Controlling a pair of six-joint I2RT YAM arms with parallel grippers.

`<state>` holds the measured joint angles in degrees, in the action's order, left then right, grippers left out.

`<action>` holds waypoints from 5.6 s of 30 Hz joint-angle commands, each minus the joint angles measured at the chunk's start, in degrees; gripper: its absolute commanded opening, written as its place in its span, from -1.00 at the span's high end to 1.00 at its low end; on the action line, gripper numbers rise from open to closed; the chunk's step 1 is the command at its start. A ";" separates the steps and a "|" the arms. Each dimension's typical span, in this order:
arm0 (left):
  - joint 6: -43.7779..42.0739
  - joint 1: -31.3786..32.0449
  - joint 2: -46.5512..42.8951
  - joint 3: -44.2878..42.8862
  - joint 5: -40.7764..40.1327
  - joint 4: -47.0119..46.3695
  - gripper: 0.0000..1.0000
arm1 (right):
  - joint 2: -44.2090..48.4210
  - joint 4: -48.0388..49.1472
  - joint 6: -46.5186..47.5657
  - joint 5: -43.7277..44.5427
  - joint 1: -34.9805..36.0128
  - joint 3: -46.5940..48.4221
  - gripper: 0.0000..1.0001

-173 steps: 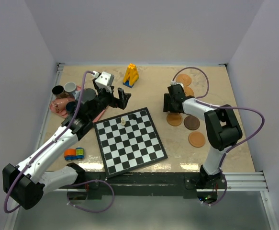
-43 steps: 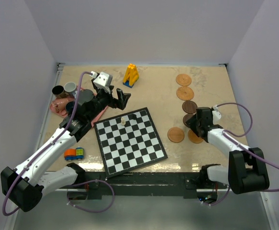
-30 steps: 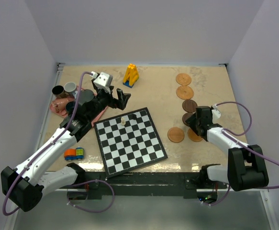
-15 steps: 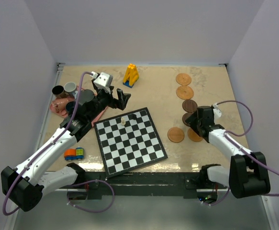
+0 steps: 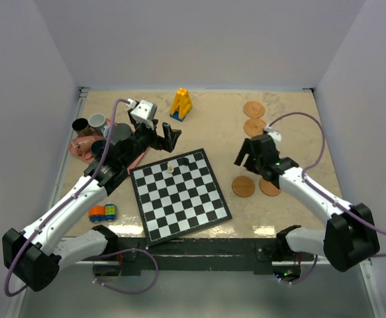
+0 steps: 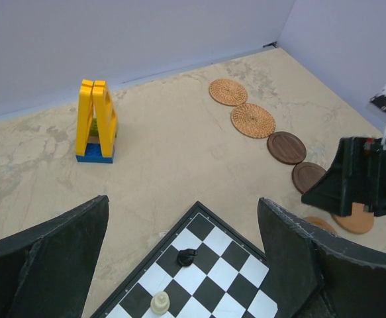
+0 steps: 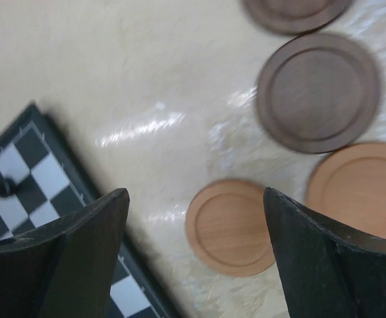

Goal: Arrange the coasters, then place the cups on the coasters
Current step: Move the coaster to the corner of the board.

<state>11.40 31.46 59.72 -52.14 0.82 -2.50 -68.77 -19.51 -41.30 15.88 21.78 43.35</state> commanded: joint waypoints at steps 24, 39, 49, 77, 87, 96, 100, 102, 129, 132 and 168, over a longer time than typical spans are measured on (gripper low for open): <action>1.43 -0.26 -1.28 0.46 1.81 -3.21 -0.96 | -8.93 -13.71 -12.84 6.63 18.39 -2.13 -0.21; 5.73 9.65 9.60 -1.21 0.24 -1.80 -0.77 | 8.03 -19.79 -4.35 5.41 9.54 13.68 -0.36; 13.30 23.63 32.36 -4.71 -2.75 -9.45 -0.44 | 8.21 -14.34 10.45 -2.08 -6.83 26.25 -0.35; 4.95 30.05 60.34 -17.92 -3.54 -9.36 0.62 | 17.45 -14.86 14.05 -7.27 -7.45 34.69 -0.27; 7.84 35.15 59.02 -13.78 -7.32 -10.33 0.72 | 17.09 -14.16 13.79 -6.91 -7.45 33.81 -0.27; 12.68 39.20 59.01 -13.16 -8.72 -13.14 0.79 | 17.09 -13.36 13.61 -7.35 -7.45 32.50 -0.28; 15.05 40.25 60.77 -14.83 -9.78 -14.37 0.79 | 17.36 -13.10 13.53 -7.70 -7.45 32.06 -0.27; 15.67 40.78 61.82 -16.23 -10.31 -14.55 0.80 | 17.44 -13.19 13.53 -7.70 -7.45 31.79 -0.27; 18.50 46.49 48.73 -5.09 -12.25 -22.45 -0.27 | 18.06 -12.13 13.44 -9.11 -7.45 30.30 -0.30; 13.68 46.94 48.64 -2.97 -10.14 -26.05 -0.35 | 18.15 -11.96 13.44 -9.37 -7.45 30.30 -0.30; -9.29 48.61 66.49 -15.02 -17.17 -25.70 -0.11 | 17.62 -11.25 13.44 -12.28 -7.45 30.83 -0.32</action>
<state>2.33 79.94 124.53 -68.23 -12.88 -32.36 -51.05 -32.91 -28.45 4.62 14.35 73.60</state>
